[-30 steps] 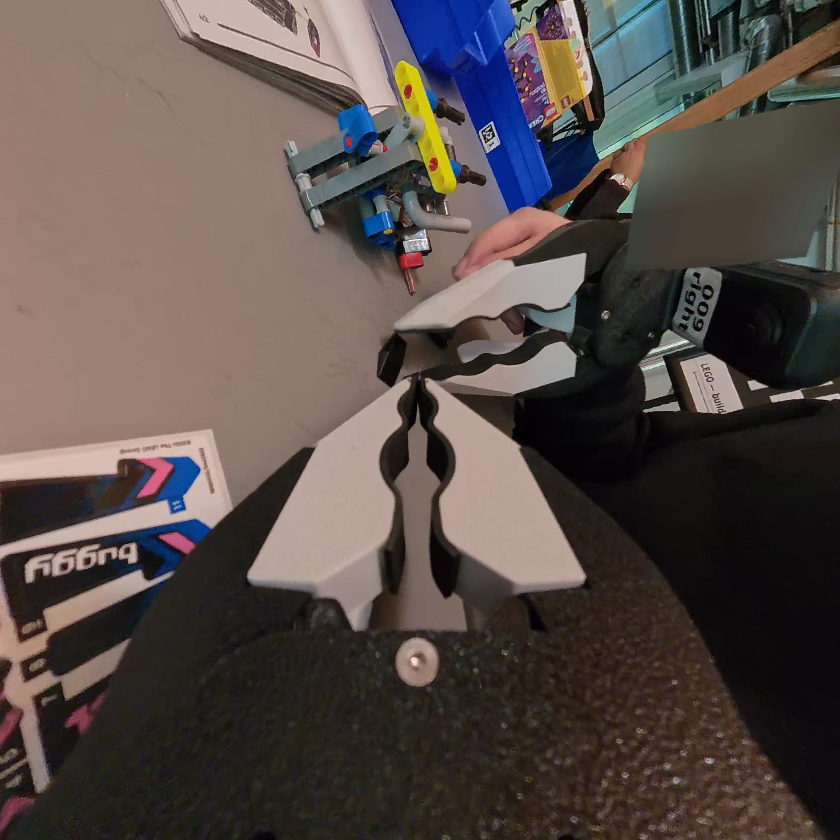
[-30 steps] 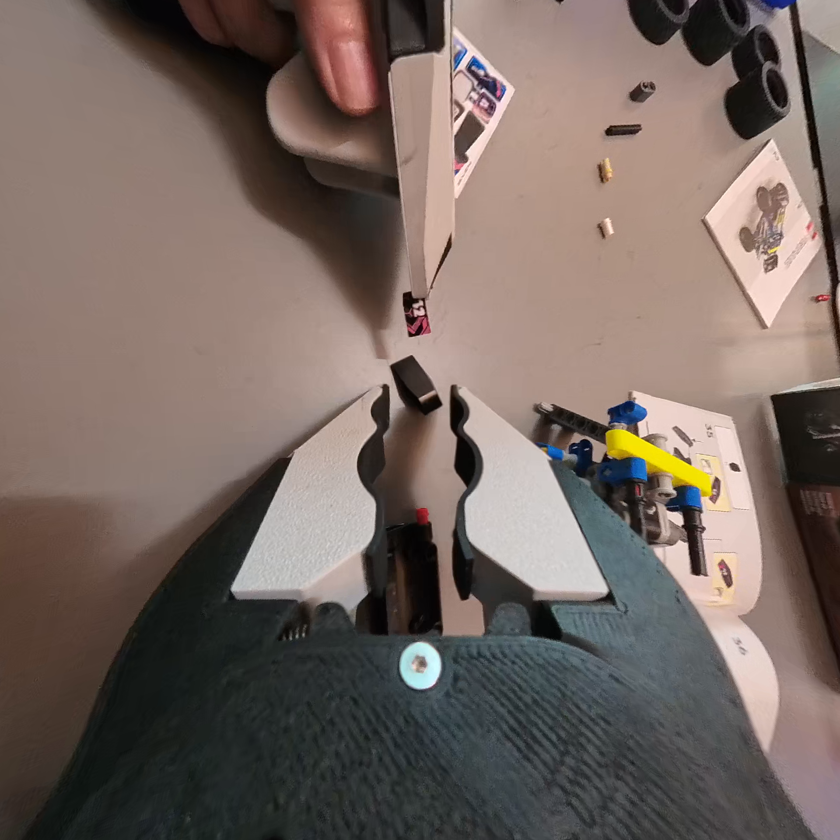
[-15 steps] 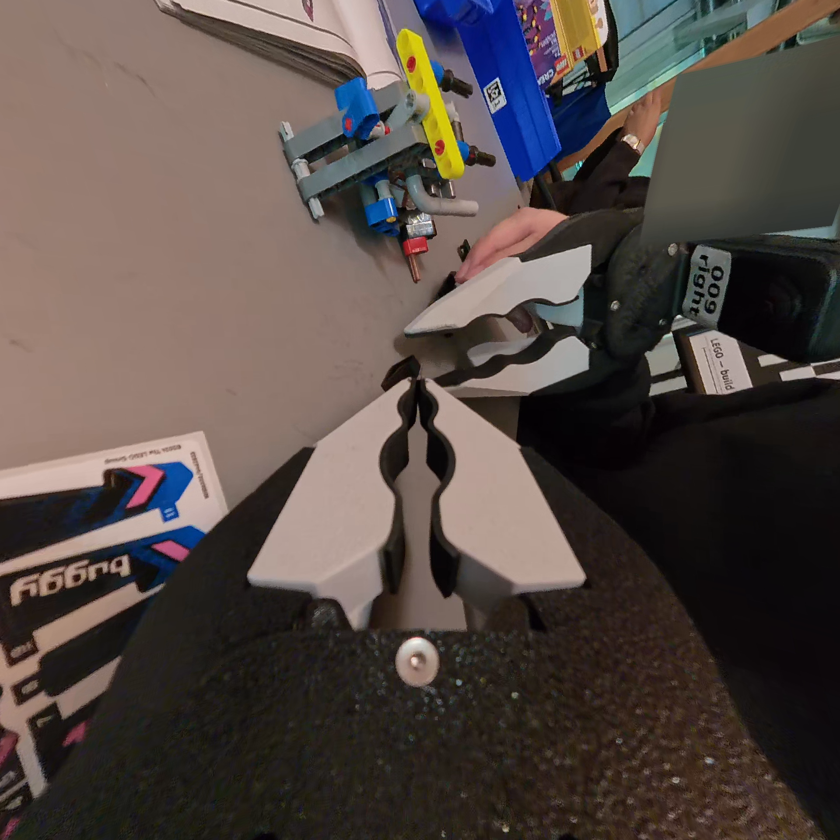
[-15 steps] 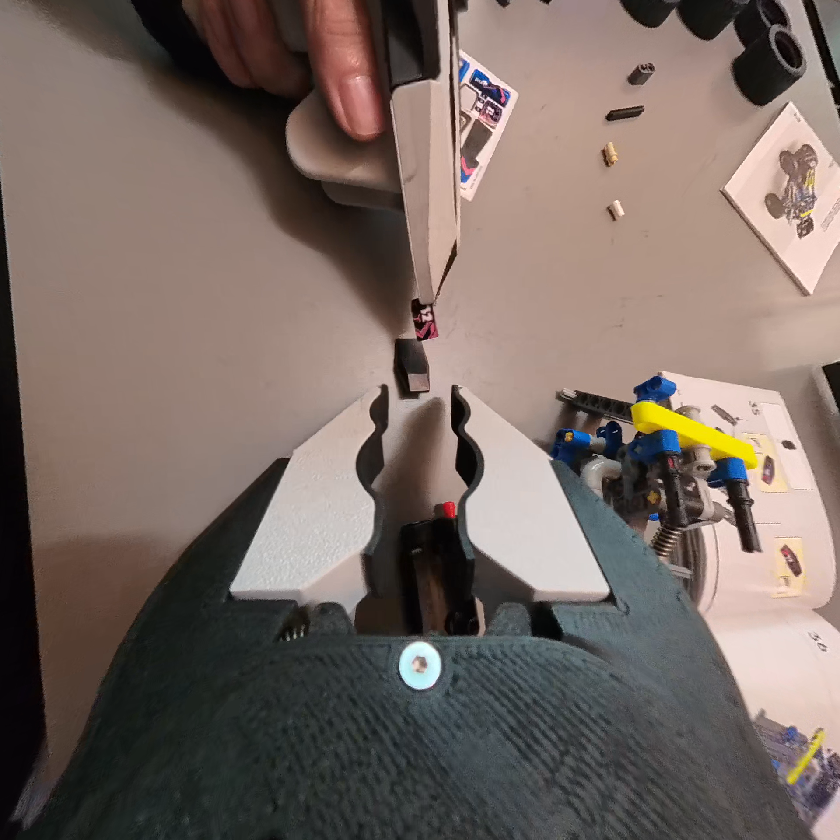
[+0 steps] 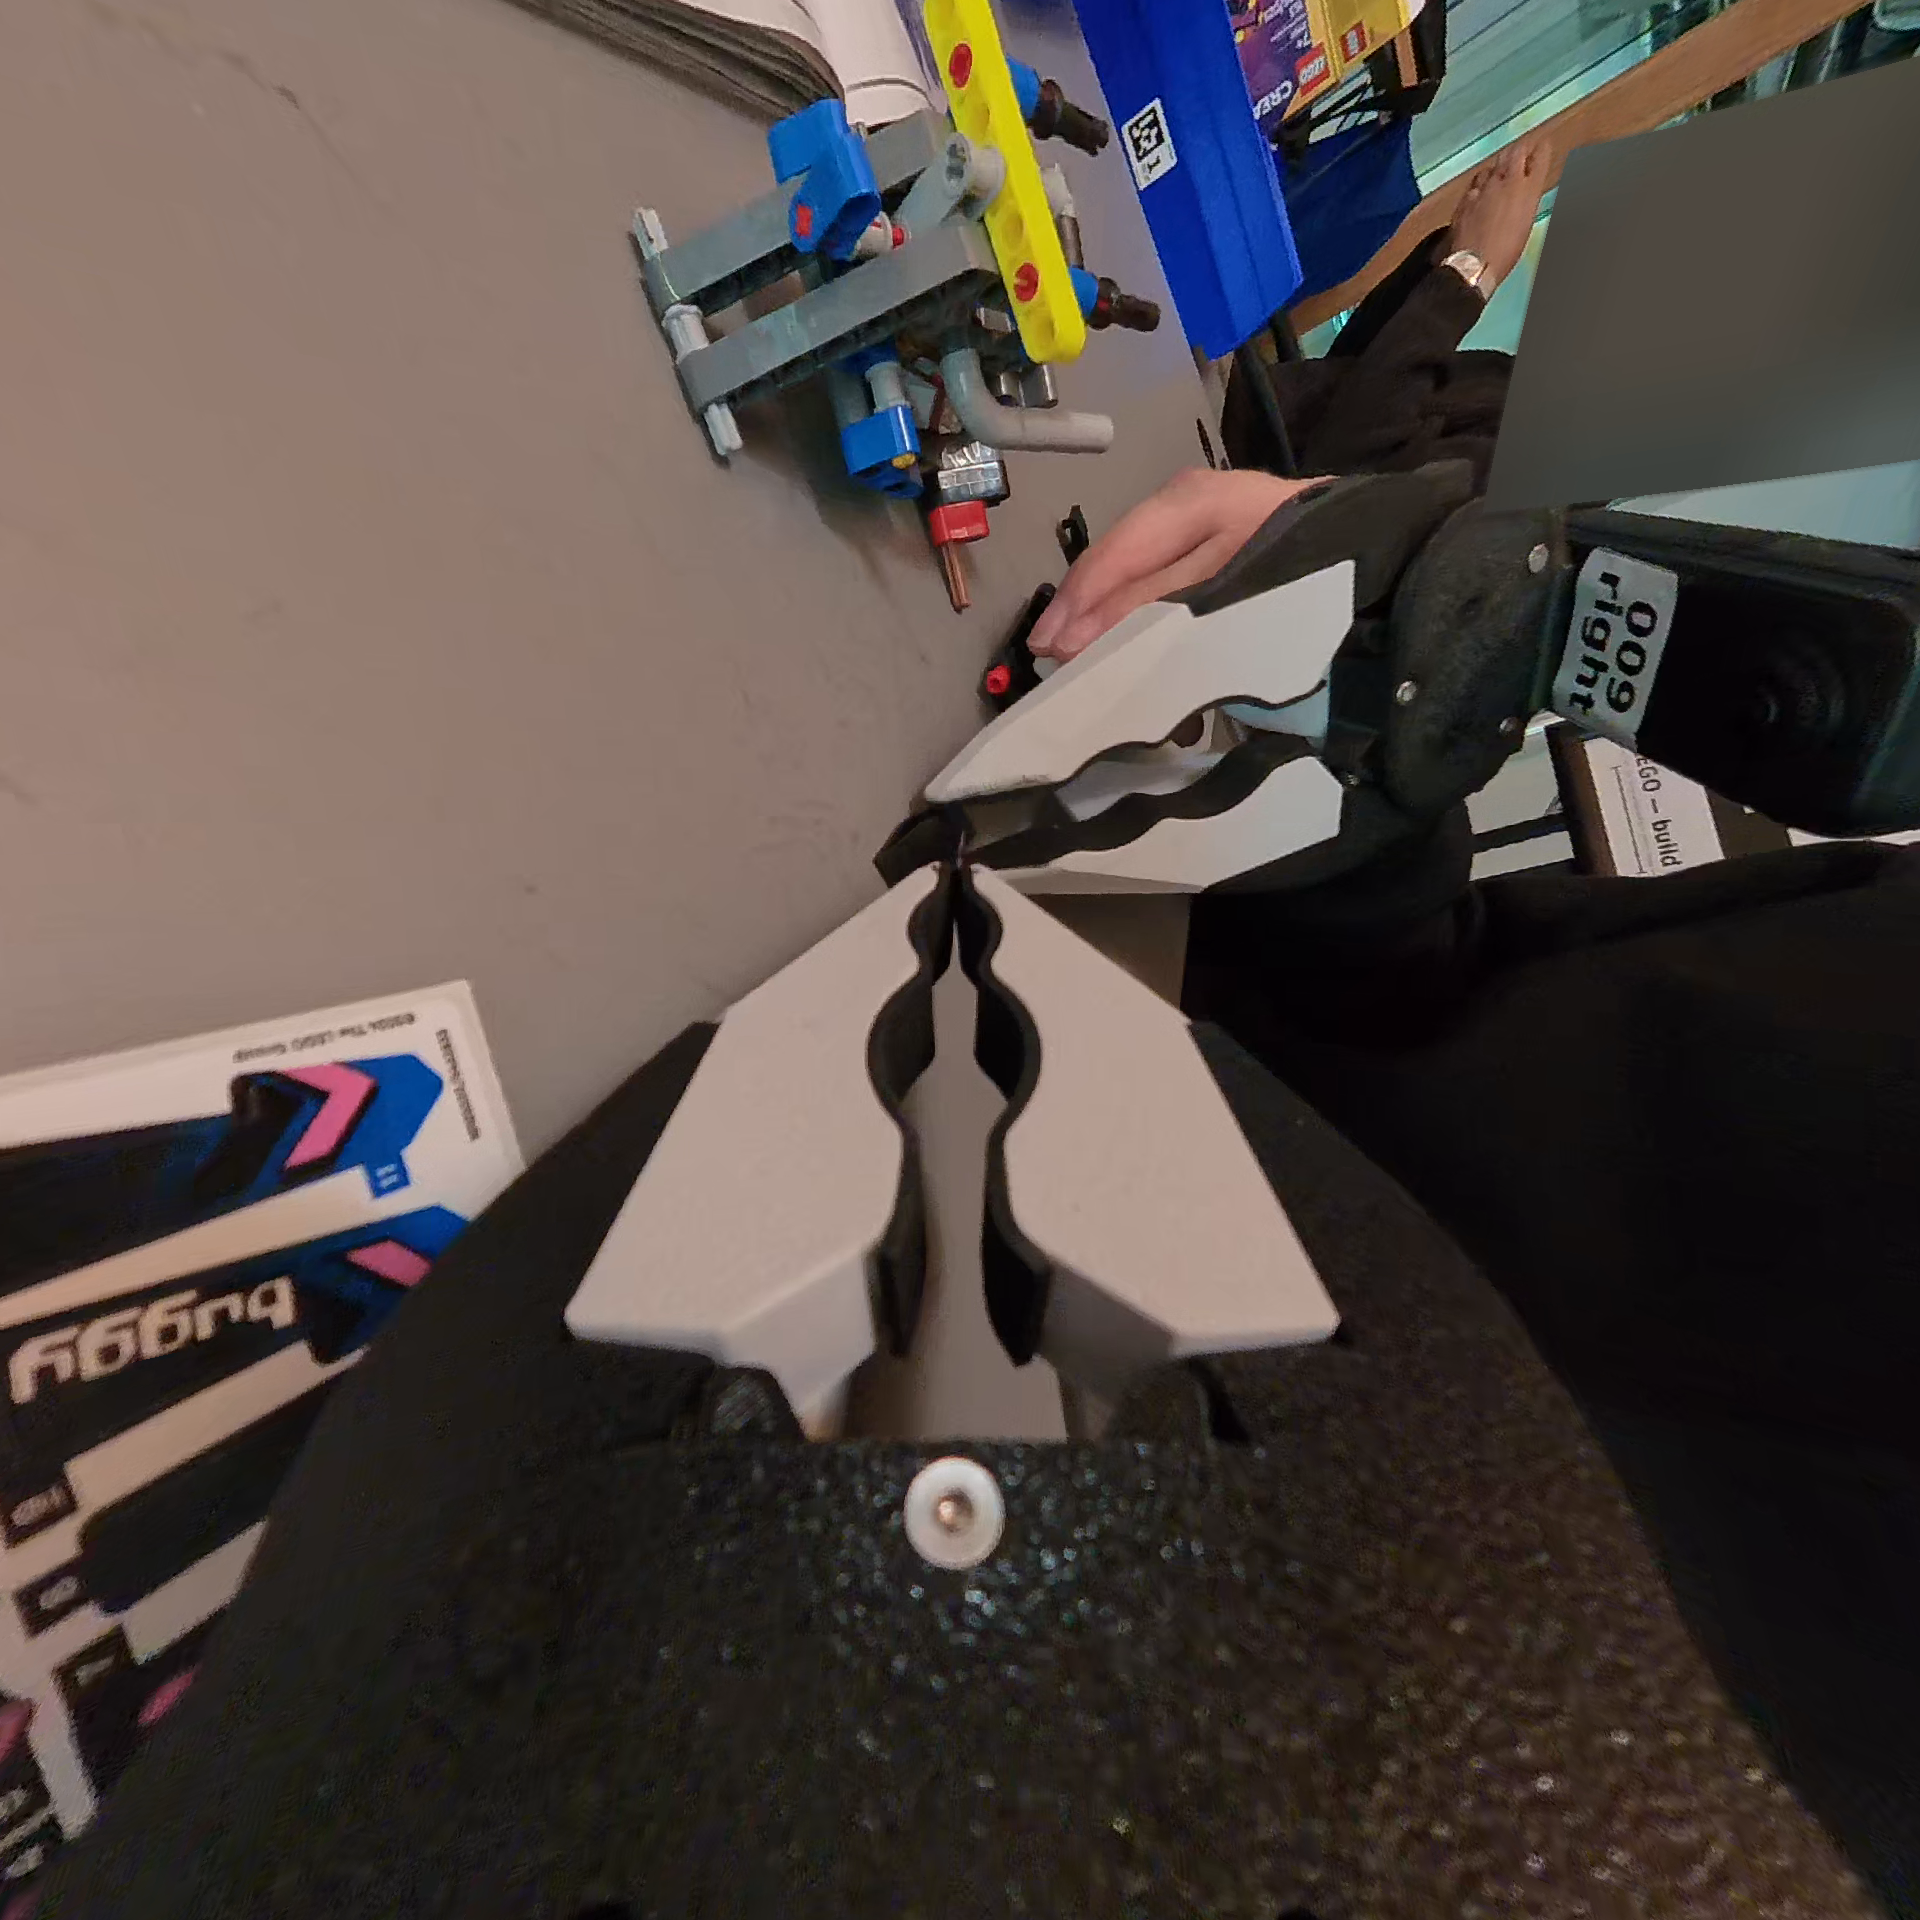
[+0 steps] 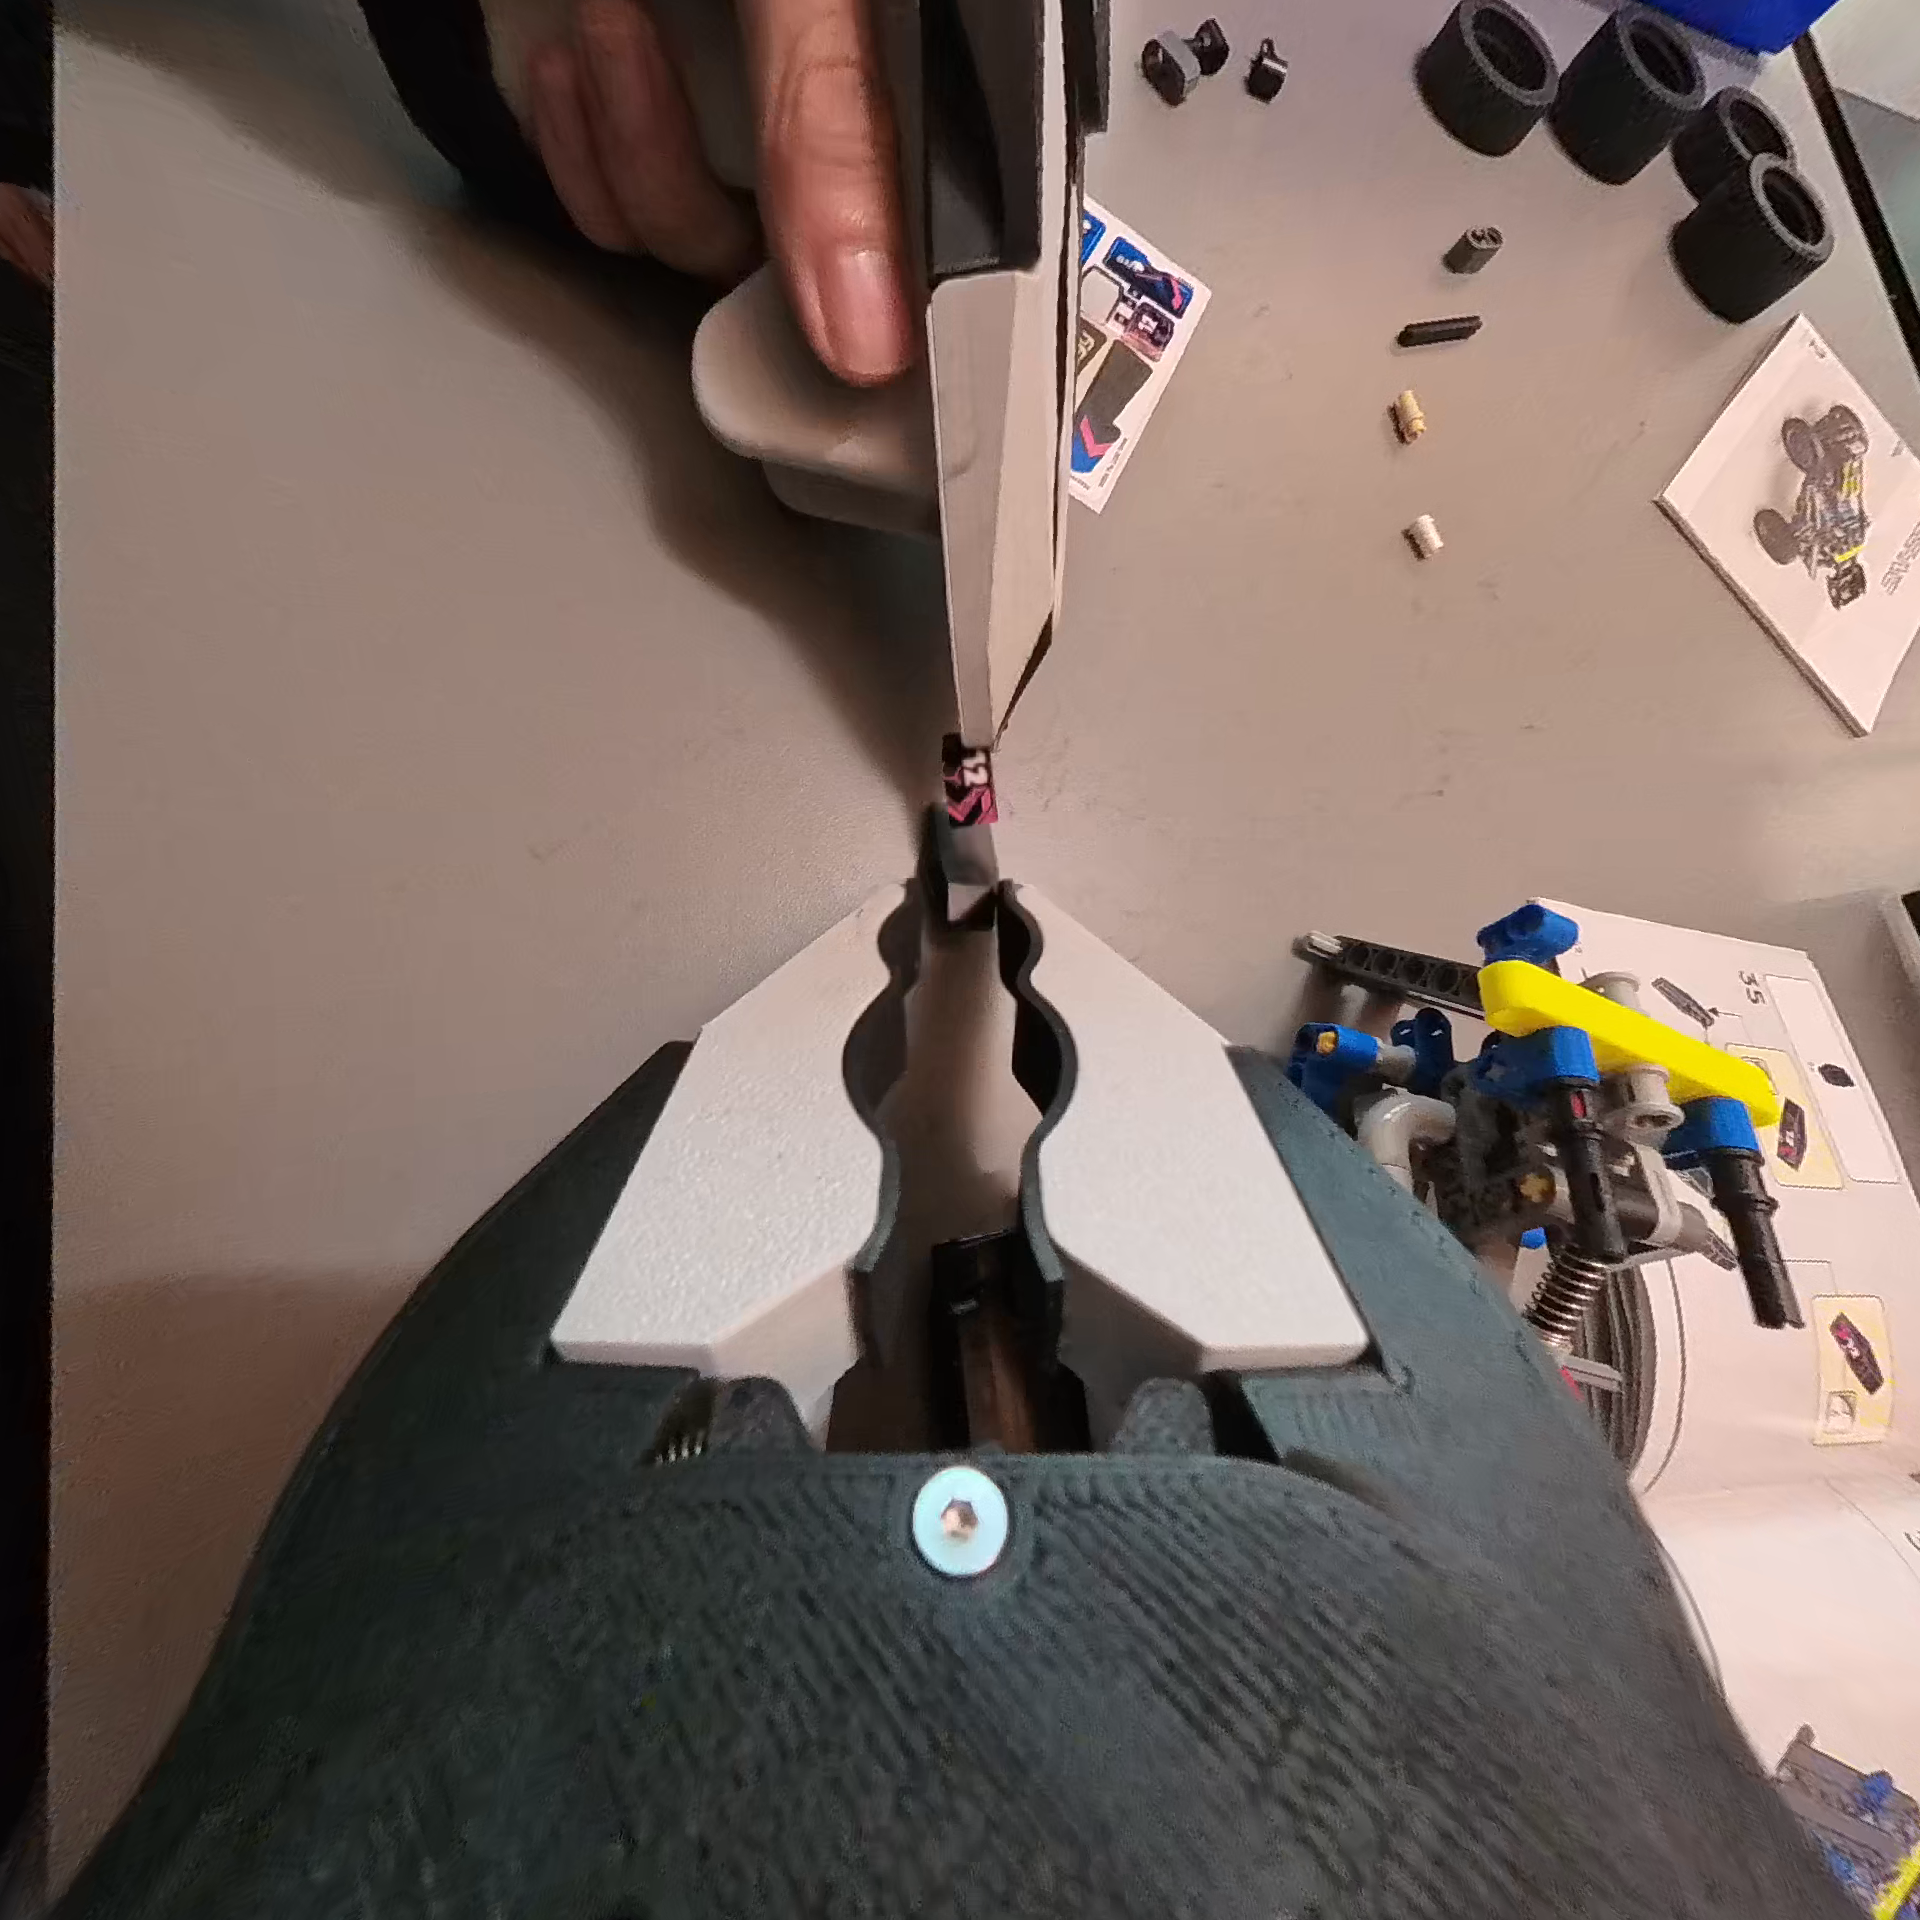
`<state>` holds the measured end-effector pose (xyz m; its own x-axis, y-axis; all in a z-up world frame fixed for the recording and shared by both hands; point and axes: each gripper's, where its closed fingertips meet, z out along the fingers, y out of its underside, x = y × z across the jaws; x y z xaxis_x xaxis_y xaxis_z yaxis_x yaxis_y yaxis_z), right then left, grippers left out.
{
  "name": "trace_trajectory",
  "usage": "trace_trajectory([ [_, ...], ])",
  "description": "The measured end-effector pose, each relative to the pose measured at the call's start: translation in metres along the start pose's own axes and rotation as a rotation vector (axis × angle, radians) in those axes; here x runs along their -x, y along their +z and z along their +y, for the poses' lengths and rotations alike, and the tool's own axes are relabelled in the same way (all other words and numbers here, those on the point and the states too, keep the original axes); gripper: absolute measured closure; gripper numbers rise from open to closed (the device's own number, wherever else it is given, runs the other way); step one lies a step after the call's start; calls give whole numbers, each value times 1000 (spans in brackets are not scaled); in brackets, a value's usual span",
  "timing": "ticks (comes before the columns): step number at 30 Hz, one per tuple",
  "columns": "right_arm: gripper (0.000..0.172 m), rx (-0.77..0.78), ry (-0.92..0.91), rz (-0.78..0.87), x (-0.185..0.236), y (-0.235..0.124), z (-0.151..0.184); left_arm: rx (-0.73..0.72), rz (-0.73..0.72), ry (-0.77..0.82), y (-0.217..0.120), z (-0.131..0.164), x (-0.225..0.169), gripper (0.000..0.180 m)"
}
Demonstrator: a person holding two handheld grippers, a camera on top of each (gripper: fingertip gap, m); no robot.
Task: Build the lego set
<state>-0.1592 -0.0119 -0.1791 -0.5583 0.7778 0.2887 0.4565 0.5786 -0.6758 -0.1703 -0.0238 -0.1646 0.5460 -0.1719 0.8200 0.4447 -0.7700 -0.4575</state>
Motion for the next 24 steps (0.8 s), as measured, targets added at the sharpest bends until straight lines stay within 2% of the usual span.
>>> trace_trajectory([
  [13,162,-62,34,18,-2,3,-2,55,18,-53,-1,-1,3,180],
  [19,162,-71,-93,34,3,2,-5,86,71,-108,-1,-1,0,180],
  [24,162,-76,-129,42,5,2,-5,135,71,-129,1,4,1,180],
])
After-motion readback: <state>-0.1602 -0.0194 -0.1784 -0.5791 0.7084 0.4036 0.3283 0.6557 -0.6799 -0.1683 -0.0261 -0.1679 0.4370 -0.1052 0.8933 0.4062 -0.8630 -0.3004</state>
